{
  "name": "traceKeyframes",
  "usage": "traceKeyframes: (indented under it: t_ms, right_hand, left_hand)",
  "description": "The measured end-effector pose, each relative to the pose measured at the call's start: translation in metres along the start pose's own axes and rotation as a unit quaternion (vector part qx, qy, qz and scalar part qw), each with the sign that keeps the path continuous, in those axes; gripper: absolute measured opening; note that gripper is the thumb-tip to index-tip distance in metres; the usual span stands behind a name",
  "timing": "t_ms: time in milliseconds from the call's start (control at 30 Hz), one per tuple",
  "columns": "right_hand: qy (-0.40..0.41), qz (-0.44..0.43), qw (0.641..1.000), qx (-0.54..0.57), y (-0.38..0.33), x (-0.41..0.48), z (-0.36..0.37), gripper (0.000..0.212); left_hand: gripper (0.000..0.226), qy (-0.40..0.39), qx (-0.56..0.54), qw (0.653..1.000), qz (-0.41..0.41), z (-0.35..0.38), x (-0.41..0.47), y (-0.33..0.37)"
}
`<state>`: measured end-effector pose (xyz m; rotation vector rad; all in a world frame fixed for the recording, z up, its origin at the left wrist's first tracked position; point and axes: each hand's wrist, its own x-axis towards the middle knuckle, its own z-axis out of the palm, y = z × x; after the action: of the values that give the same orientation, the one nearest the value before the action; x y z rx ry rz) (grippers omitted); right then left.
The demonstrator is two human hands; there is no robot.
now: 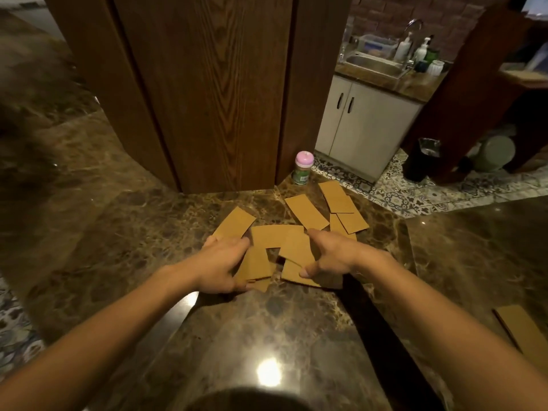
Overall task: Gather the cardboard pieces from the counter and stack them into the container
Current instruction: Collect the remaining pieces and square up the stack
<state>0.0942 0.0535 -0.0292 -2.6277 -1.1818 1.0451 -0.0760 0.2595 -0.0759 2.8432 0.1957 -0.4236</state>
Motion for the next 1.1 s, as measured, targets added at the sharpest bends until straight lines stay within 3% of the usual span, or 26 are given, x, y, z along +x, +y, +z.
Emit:
traceKeyframes:
  t_ms: [67, 133, 233, 300, 400, 500, 567, 633, 700, 767, 800, 867, 933, 1033, 1100]
  right_hand:
    - [0.027, -0.007, 0.999, 0.041, -0.011, 0.019, -0.007, 0.080]
    - [0.047, -0.012, 0.997, 0.054, -0.027, 0.043, -0.008, 0.081]
    - [0.062, 0.006, 0.998, 0.010, -0.042, 0.072, -0.003, 0.084]
    - [0.061, 0.024, 0.998, -0.010, -0.043, 0.083, 0.000, 0.079]
    - [0.064, 0.042, 0.997, -0.017, -0.036, 0.083, 0.001, 0.087]
    - [0.074, 0.049, 0.995, 0.052, -0.030, 0.070, 0.008, 0.093]
    - [0.078, 0.043, 0.988, 0.129, -0.030, 0.055, 0.020, 0.083]
    - [0.101, 0.033, 0.948, 0.301, -0.029, 0.037, 0.035, 0.065]
    - [0.117, 0.014, 0.858, 0.500, -0.032, 0.015, 0.043, 0.043]
    - [0.118, -0.001, 0.756, 0.644, -0.037, -0.006, 0.045, 0.031]
    - [0.115, -0.008, 0.726, 0.678, -0.041, -0.017, 0.044, 0.029]
    - [0.131, -0.023, 0.709, 0.693, -0.046, -0.038, 0.042, 0.028]
    - [0.166, -0.026, 0.705, 0.689, -0.043, -0.057, 0.041, 0.028]
    - [0.183, -0.043, 0.664, 0.724, -0.036, -0.080, 0.043, 0.027]
    - [0.200, -0.059, 0.695, 0.688, -0.032, -0.094, 0.045, 0.041]
  left_hand:
    - [0.059, 0.088, -0.086, 0.989, -0.081, -0.003, -0.005, -0.007]
    - [0.072, 0.160, -0.152, 0.957, -0.189, -0.010, 0.000, -0.013]
    - [0.102, 0.133, -0.201, 0.927, -0.288, -0.015, 0.018, -0.017]
    - [0.106, 0.113, -0.200, 0.917, -0.327, -0.012, 0.030, -0.018]
    - [0.105, 0.103, -0.209, 0.901, -0.366, -0.010, 0.038, -0.018]
    - [0.095, 0.118, -0.236, 0.898, -0.352, -0.008, 0.040, -0.008]
    - [0.088, 0.124, -0.263, 0.898, -0.331, -0.003, 0.040, 0.002]
    - [0.087, 0.132, -0.313, 0.889, -0.307, 0.000, 0.038, 0.014]
    - [0.081, 0.164, -0.464, 0.829, -0.265, -0.005, 0.032, 0.035]
    - [0.062, 0.158, -0.656, 0.710, -0.201, -0.014, 0.023, 0.066]
    - [0.053, 0.126, -0.731, 0.649, -0.170, -0.019, 0.017, 0.083]
    - [0.051, 0.069, -0.825, 0.550, -0.114, -0.025, 0.009, 0.110]
    - [0.047, 0.052, -0.853, 0.513, -0.086, -0.031, 0.004, 0.129]
    - [0.039, 0.040, -0.868, 0.492, -0.046, -0.038, -0.007, 0.155]
    - [0.041, 0.024, -0.874, 0.485, -0.017, -0.038, -0.013, 0.170]
